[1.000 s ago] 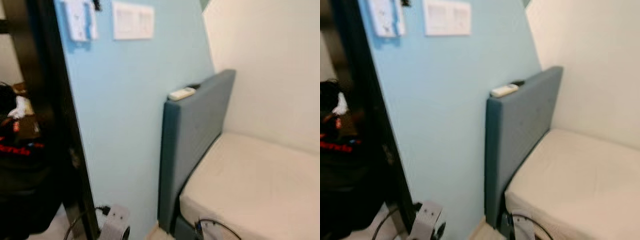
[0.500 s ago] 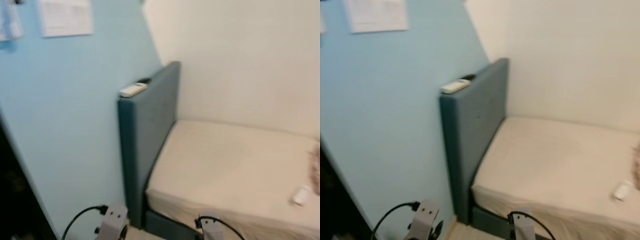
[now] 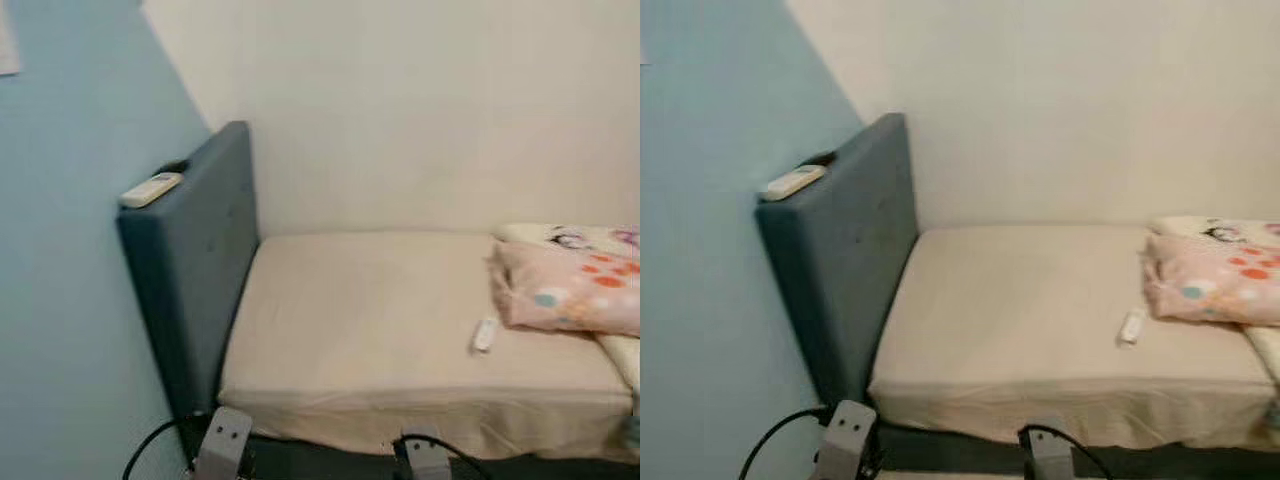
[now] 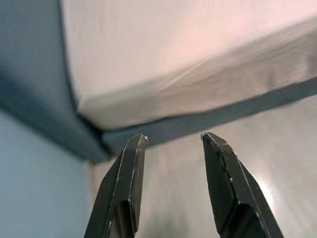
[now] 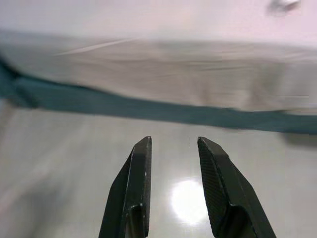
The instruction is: Clean up the room
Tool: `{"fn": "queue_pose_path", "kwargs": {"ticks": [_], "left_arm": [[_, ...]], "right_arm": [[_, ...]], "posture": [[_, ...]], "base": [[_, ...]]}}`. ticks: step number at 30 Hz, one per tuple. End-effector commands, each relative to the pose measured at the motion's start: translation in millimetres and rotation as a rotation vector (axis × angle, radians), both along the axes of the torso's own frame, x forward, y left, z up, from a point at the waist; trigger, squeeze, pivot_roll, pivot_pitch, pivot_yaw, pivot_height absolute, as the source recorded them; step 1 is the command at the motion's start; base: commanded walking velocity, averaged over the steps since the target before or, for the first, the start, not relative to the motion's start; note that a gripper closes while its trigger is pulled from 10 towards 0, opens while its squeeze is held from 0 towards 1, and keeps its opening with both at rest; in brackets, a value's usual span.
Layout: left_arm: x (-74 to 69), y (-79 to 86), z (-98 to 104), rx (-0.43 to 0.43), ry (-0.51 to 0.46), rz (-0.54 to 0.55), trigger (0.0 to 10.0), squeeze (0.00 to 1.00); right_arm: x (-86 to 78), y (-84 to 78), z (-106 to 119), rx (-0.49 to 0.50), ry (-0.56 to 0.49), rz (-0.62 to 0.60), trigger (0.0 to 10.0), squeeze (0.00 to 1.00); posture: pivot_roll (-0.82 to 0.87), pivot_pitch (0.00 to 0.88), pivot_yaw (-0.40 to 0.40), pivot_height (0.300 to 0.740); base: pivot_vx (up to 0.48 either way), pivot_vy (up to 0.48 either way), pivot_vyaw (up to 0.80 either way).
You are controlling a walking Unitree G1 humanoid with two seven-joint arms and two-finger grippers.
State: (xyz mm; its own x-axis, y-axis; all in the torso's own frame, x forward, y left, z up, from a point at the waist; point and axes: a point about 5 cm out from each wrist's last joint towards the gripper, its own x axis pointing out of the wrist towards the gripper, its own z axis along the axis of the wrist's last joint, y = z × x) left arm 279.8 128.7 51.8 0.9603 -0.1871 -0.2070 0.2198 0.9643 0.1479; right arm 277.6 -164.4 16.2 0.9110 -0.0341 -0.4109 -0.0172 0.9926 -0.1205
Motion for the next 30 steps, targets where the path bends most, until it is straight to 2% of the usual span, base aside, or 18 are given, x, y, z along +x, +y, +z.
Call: {"fn": "queue_pose_path", "kwargs": {"ticks": [1, 13, 15, 19, 30], "left_arm": [[-5.5, 4.8, -8.1, 0.005, 0.033, 0.009, 10.0, 0.00], [-5.7, 6.3, -3.6, -0.033, 0.000, 0.014, 10.0, 0.00], [-5.6, 6.3, -3.2, -0.031, -0.003, 0.007, 10.0, 0.00], [-5.7, 5.0, -1.8, -0.047, -0.016, -0.005, 10.0, 0.00], [-5.5, 2.4, 0.3, -0.051, -0.029, -0.015, 10.0, 0.00]], "right_arm": [[-6.3, 7.1, -7.3, 0.017, 0.035, 0.014, 10.0, 0.00], [-5.8, 5.6, -5.4, 0.000, 0.028, 0.026, 10.0, 0.00], [-5.9, 6.9, -4.6, -0.053, 0.017, 0.071, 10.0, 0.00], [-6.4, 9.3, -4.0, -0.044, 0.010, 0.088, 10.0, 0.00], [-6.6, 6.9, -5.8, -0.068, 0.026, 0.083, 10.0, 0.00]], "posture": [[0.00, 0.111, -0.007, 0.740], [-0.01, 0.098, -0.006, 0.740], [-0.01, 0.098, -0.006, 0.740], [-0.02, 0.095, -0.008, 0.740], [-0.02, 0.090, -0.015, 0.740]], "base": [[0.000, 0.000, -0.80], [0.000, 0.000, -0.80], [0.000, 0.000, 0.00], [0.000, 0.000, 0.00], [0.323, 0.000, 0.00]]}}
